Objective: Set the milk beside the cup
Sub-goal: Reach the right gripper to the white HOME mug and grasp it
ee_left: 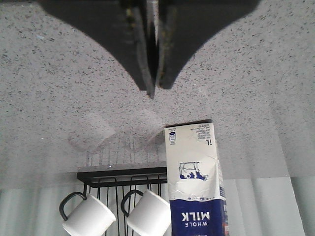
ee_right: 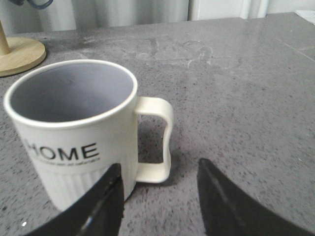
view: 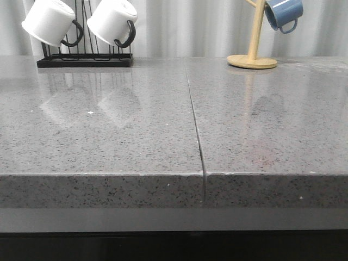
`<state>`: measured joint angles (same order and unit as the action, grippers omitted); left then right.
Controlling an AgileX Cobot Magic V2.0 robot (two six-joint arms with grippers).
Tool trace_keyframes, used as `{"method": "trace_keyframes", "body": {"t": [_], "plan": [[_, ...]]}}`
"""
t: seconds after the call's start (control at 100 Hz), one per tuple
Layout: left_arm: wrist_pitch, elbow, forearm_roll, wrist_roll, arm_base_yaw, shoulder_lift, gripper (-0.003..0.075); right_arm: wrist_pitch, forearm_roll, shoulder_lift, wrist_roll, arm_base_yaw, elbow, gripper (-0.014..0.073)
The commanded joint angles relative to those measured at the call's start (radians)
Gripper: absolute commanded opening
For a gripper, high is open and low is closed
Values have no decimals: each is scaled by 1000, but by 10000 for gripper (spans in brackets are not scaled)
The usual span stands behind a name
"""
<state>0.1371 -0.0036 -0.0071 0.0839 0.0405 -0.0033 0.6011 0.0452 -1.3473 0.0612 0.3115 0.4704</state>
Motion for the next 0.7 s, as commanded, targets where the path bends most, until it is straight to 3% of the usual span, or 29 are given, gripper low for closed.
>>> {"method": "trace_keyframes", "body": {"t": [0.0,0.29,0.69], "plan": [[-80,45,-2,-8,7,-31,-20,193,10,-44,-4,8,30,364],[-80,45,-2,-8,7,-31,-20,356,-16,-213,-4,8,30,364],[-80,45,-2,-8,7,-31,-21,451,-52,-308,-4,8,74,364]]}}
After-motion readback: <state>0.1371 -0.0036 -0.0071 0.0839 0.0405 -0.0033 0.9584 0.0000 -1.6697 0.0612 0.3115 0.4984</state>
